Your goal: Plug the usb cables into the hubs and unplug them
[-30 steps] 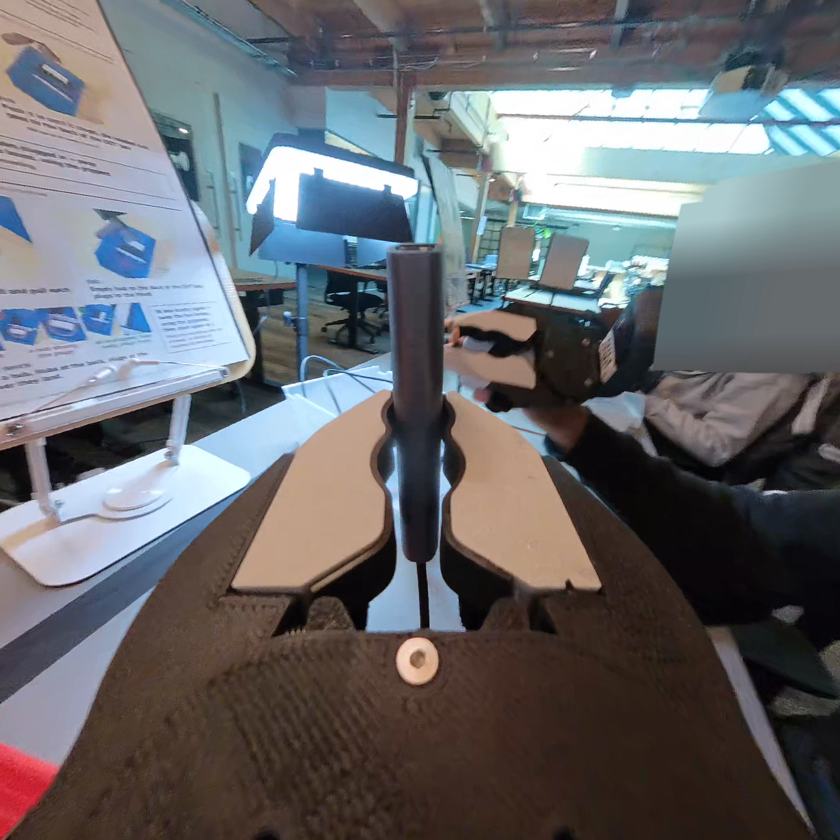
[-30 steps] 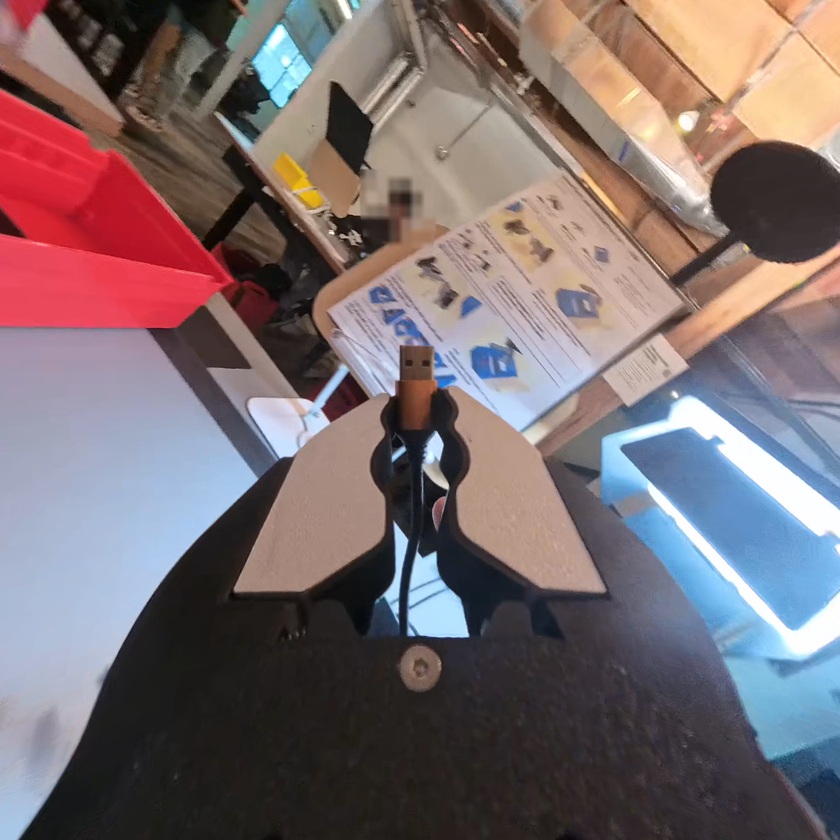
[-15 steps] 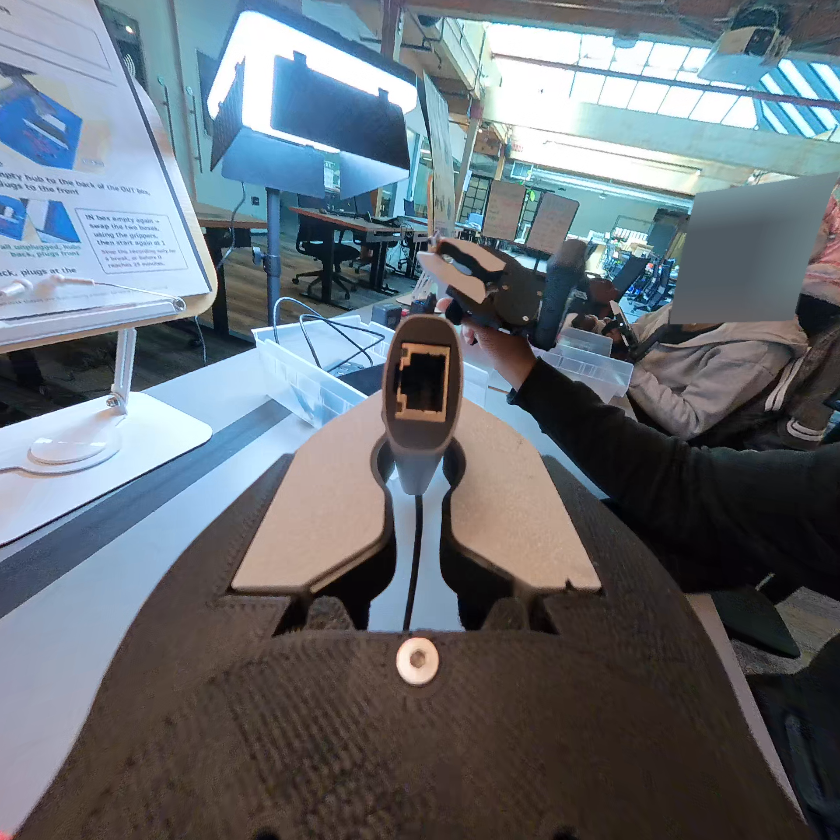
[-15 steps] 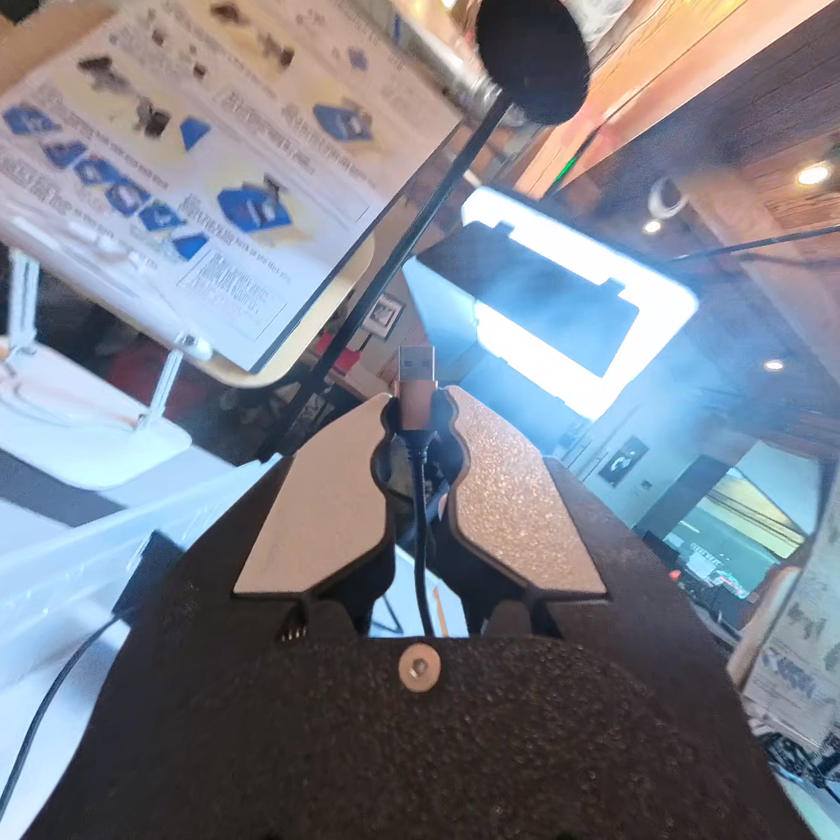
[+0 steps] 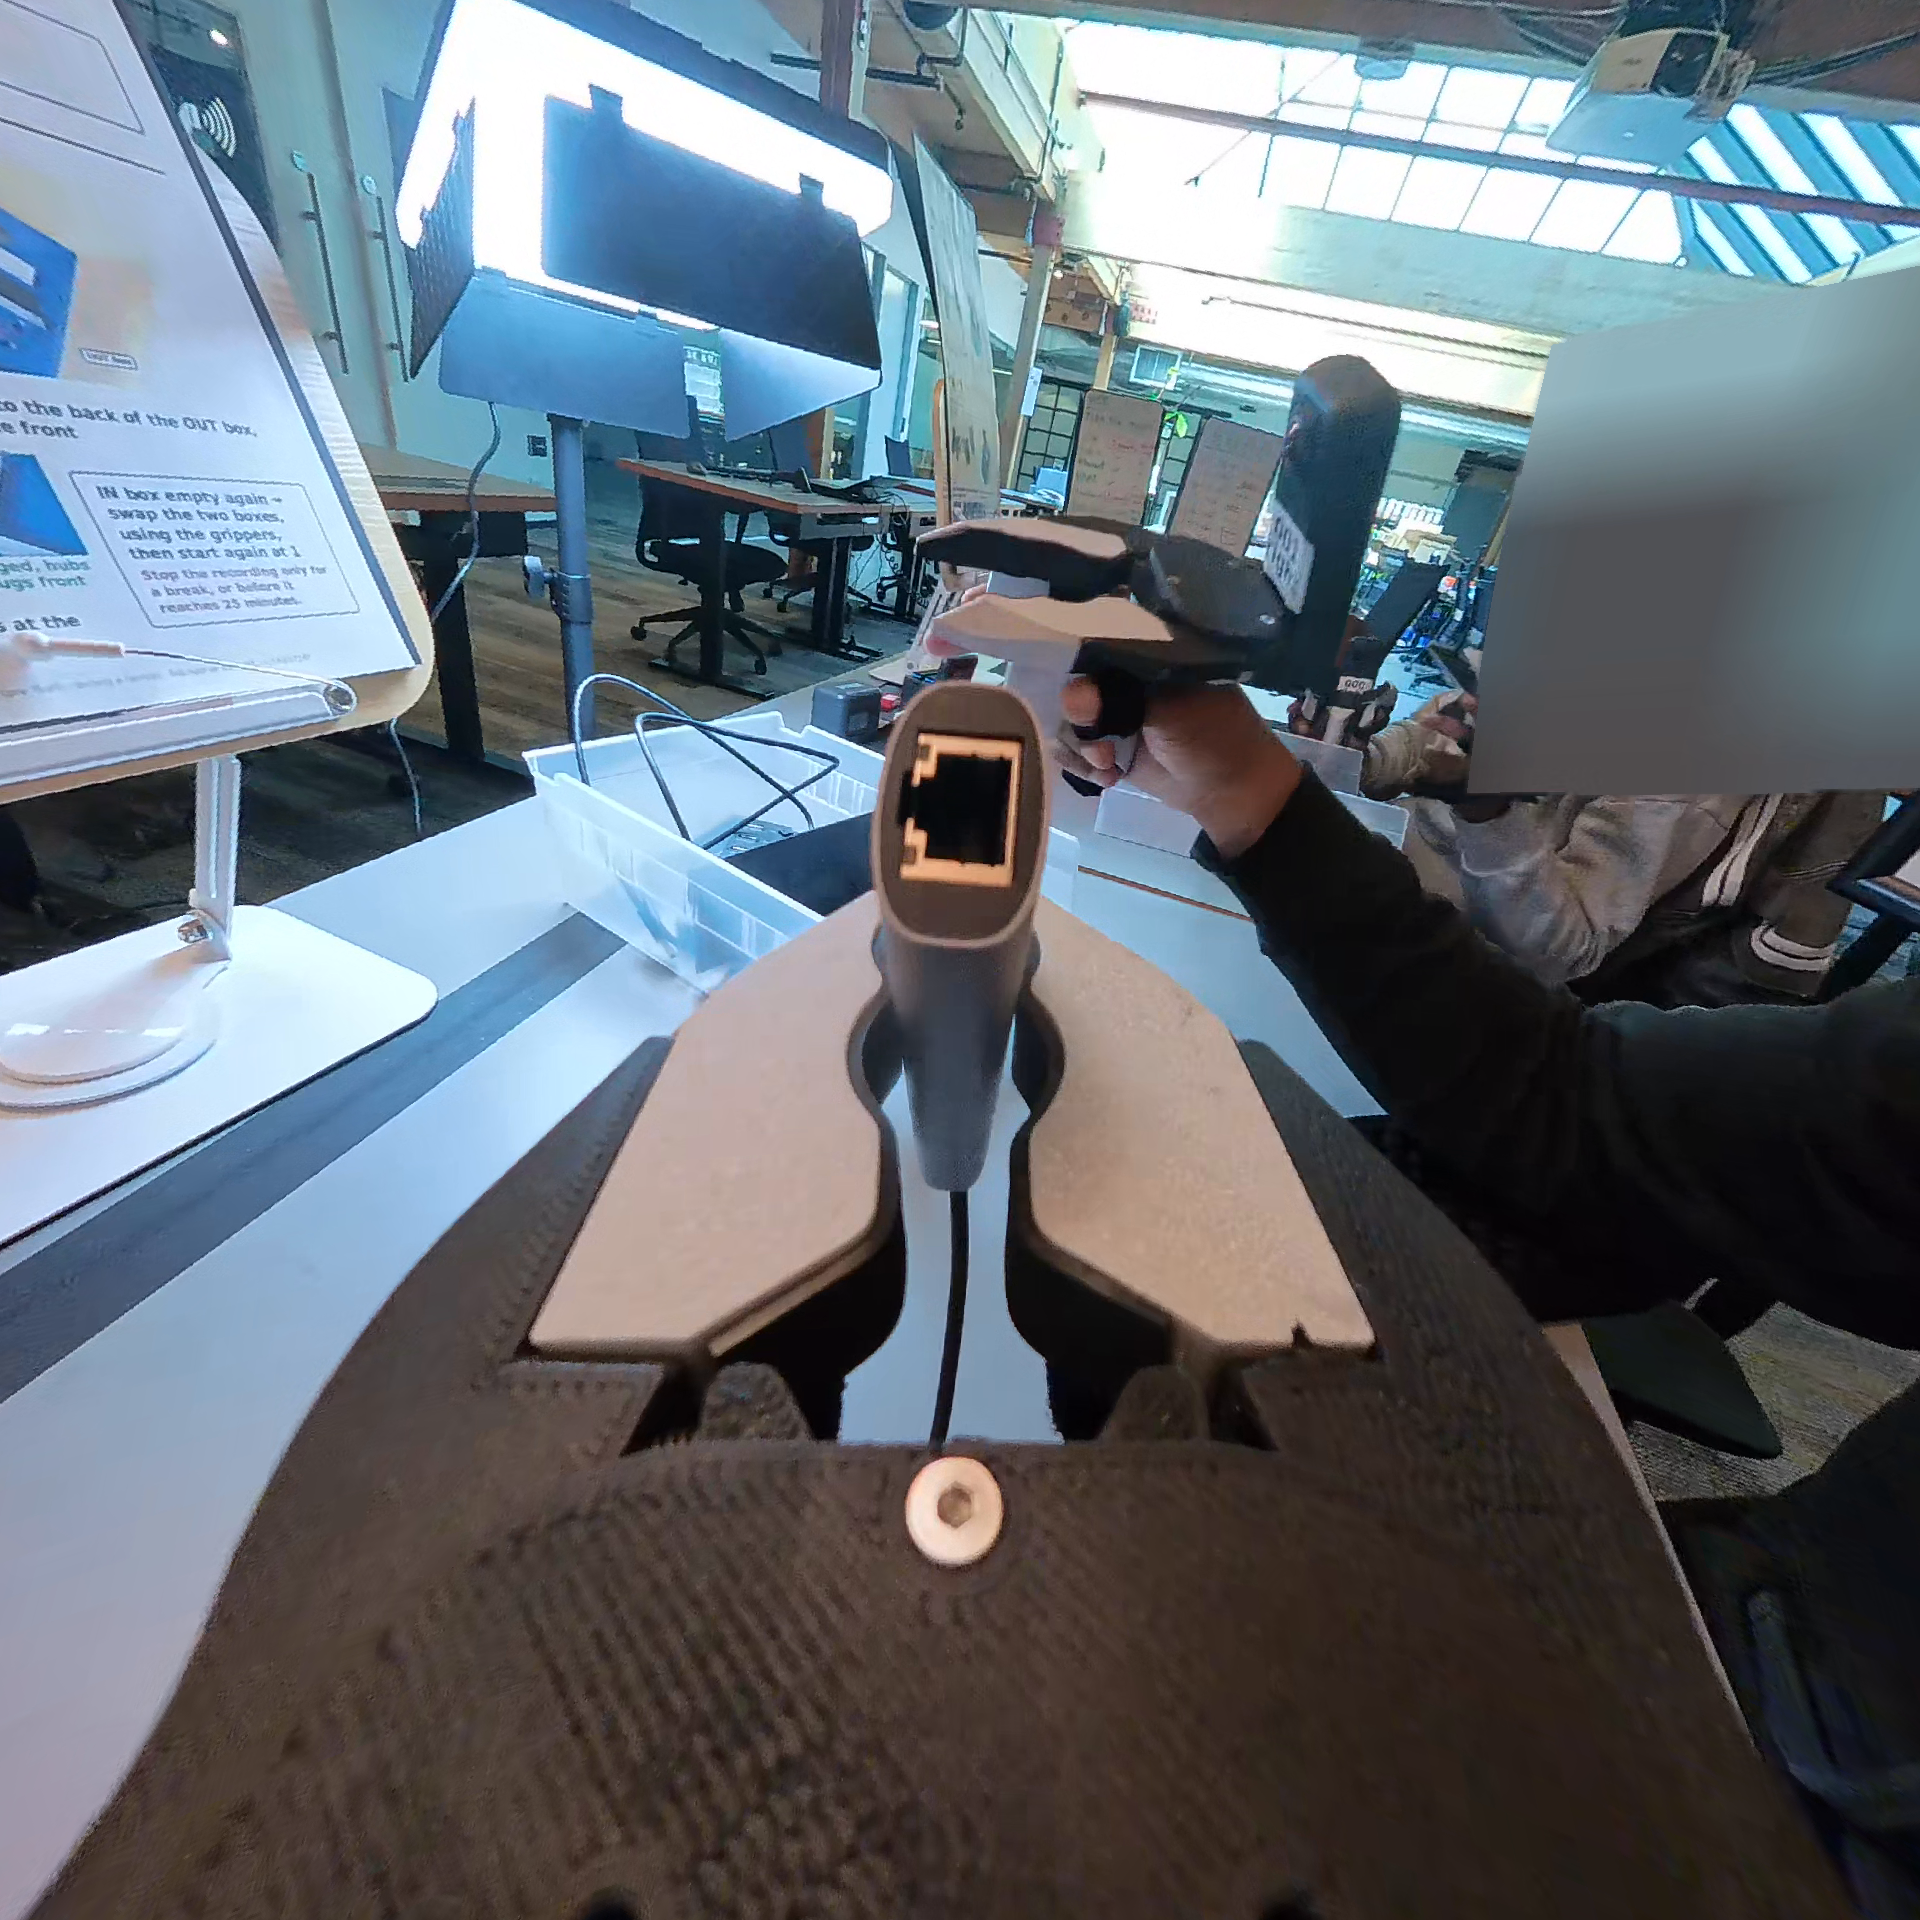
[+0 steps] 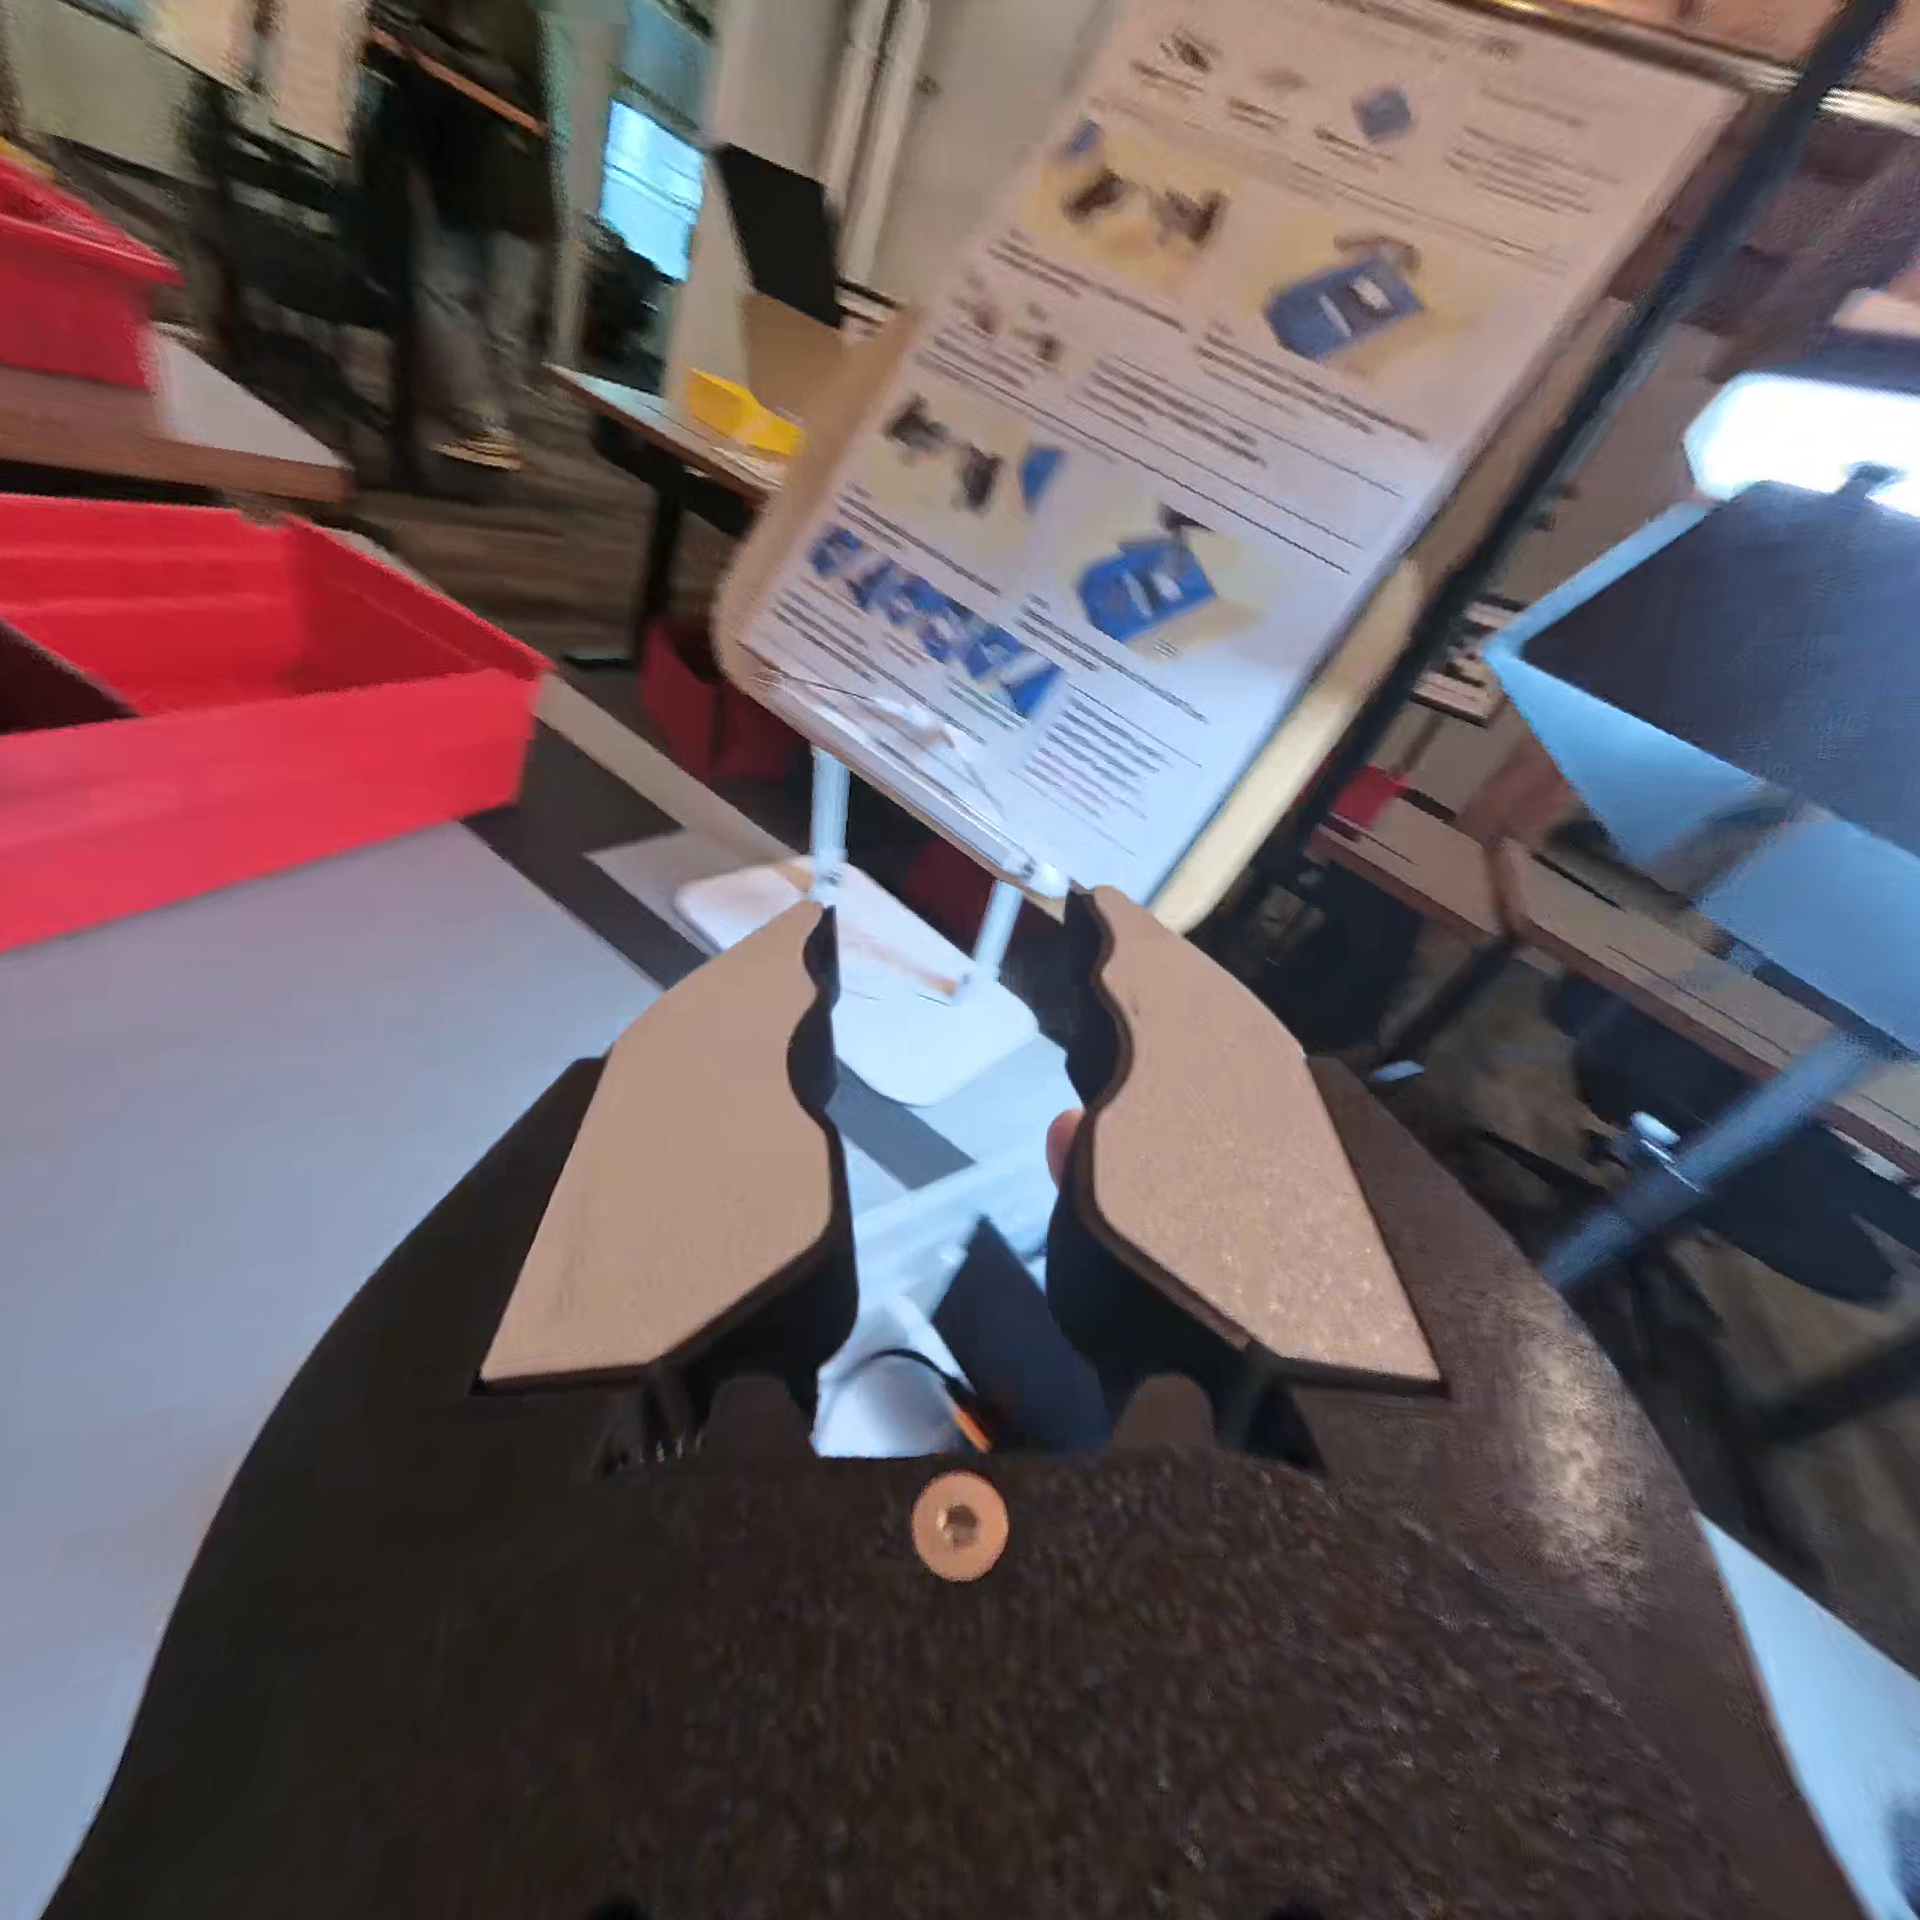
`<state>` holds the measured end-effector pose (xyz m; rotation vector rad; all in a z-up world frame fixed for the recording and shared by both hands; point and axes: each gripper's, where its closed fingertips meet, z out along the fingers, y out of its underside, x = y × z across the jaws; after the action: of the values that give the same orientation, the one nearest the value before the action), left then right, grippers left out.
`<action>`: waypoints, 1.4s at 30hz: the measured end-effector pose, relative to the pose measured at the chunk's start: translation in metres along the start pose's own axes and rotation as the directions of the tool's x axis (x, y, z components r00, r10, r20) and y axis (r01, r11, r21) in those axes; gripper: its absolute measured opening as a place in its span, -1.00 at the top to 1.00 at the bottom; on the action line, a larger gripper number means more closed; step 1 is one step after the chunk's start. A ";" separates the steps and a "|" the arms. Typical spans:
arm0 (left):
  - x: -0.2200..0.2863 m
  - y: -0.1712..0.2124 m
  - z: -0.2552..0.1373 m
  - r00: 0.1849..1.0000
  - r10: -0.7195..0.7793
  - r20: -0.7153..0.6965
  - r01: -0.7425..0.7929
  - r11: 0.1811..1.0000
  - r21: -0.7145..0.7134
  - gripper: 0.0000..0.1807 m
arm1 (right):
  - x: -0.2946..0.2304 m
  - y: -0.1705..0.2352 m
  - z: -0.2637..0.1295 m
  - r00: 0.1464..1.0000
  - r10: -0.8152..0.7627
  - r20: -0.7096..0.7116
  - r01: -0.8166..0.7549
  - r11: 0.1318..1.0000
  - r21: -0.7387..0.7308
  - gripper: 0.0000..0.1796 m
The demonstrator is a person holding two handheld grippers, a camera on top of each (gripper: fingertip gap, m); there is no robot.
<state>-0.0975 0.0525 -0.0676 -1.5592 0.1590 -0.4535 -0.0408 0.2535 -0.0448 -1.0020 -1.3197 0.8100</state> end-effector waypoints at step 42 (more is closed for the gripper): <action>-0.016 -0.020 -0.030 1.000 -0.030 -0.009 0.031 0.996 0.080 0.69 | 0.101 0.210 0.054 0.951 -0.259 0.167 0.300 0.657 -0.691 0.49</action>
<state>-0.1272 0.0321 -0.0520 -1.4831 0.1217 -0.4845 -0.0694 0.4324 -0.2011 -1.3254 -1.8436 0.0450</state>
